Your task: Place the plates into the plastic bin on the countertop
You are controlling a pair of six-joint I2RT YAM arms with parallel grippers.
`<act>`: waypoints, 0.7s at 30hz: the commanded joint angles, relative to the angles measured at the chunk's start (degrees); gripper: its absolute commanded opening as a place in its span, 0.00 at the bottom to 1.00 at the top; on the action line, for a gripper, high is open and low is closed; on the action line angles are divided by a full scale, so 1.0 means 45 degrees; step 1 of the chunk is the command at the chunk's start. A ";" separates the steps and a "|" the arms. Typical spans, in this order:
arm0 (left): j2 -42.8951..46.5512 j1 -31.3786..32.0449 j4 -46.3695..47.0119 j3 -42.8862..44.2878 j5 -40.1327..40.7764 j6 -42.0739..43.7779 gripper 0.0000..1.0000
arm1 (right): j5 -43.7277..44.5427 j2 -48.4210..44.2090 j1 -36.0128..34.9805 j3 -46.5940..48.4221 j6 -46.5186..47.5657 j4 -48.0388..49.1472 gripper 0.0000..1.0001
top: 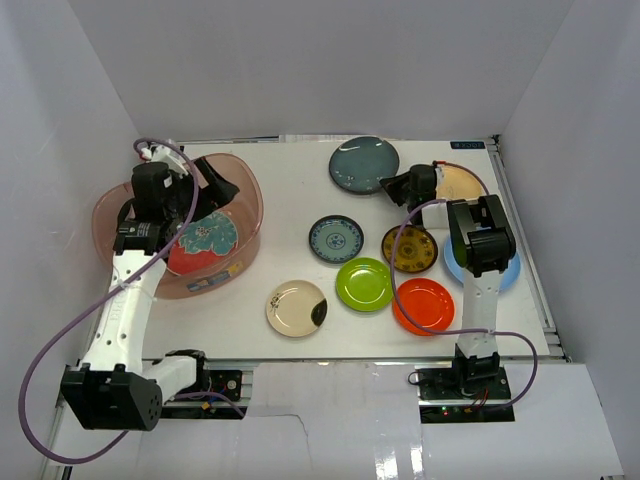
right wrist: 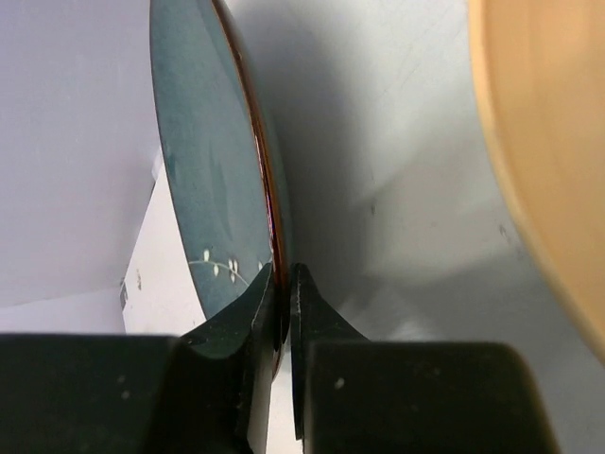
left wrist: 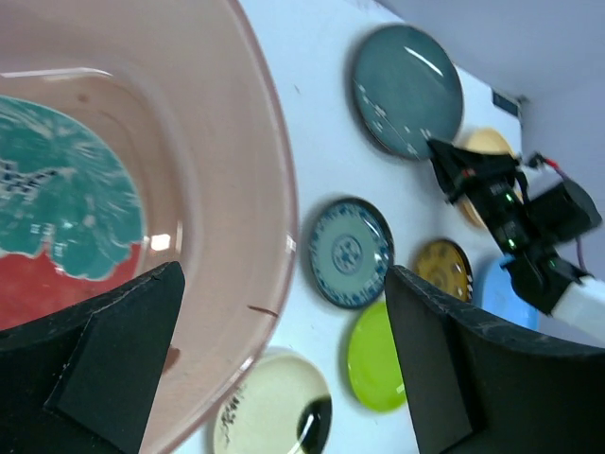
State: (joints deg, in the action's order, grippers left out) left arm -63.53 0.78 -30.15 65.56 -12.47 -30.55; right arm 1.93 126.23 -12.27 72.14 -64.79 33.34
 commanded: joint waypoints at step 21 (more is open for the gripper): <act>-0.2600 0.4495 0.2968 0.0314 -0.1175 -0.1064 0.95 | -0.7459 -0.8715 -0.0085 -0.6870 -0.0211 0.5989 0.08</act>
State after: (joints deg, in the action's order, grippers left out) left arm -73.80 20.64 -22.24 67.83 -19.25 -34.59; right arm -24.38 91.26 -11.94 41.87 -62.98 47.79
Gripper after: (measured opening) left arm 0.961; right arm 0.114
